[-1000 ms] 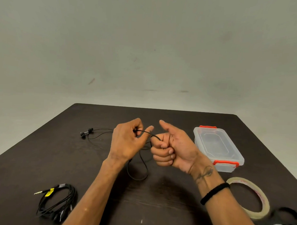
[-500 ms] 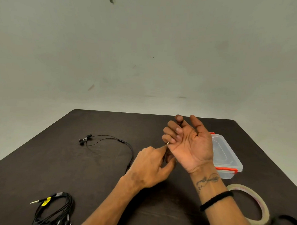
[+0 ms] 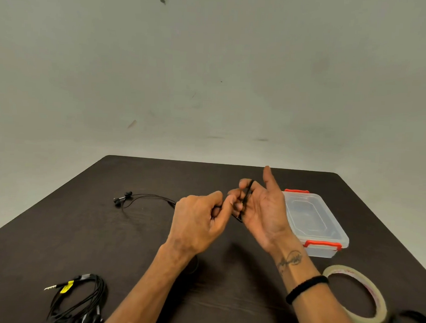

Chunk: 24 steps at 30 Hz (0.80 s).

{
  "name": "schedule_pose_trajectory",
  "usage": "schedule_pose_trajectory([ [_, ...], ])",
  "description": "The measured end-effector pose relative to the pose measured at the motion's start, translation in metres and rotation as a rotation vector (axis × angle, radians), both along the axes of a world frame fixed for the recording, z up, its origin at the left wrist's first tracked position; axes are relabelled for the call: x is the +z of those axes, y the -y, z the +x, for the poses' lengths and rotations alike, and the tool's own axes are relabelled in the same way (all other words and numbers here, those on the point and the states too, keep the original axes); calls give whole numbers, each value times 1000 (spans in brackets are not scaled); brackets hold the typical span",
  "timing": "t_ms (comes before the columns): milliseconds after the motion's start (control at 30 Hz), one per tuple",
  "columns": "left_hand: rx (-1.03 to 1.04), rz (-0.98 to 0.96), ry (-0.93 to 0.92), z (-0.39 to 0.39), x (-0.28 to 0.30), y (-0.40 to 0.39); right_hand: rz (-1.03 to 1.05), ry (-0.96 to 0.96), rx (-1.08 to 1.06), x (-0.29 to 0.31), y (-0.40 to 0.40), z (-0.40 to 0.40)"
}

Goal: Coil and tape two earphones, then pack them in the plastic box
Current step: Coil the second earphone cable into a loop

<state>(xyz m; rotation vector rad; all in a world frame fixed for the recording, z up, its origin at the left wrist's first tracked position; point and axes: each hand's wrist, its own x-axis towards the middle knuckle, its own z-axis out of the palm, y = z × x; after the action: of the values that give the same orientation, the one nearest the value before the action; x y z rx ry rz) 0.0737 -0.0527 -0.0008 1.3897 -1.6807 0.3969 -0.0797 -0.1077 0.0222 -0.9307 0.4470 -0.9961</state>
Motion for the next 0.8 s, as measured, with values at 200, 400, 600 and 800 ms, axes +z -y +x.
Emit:
schedule_pose_trajectory([
  [200, 31, -82, -7, 5, 3, 0, -90, -203, 102, -7, 0, 10],
  [400, 55, -84, -51, 13, 2, 2, -177, -425, 376, -11, -7, 13],
  [600, 57, -92, -68, 19, 3, 4, -106, -512, 499, -6, -12, 13],
  [800, -8, -91, -216, 19, 7, 3, -27, -269, 698, 0, -13, 8],
])
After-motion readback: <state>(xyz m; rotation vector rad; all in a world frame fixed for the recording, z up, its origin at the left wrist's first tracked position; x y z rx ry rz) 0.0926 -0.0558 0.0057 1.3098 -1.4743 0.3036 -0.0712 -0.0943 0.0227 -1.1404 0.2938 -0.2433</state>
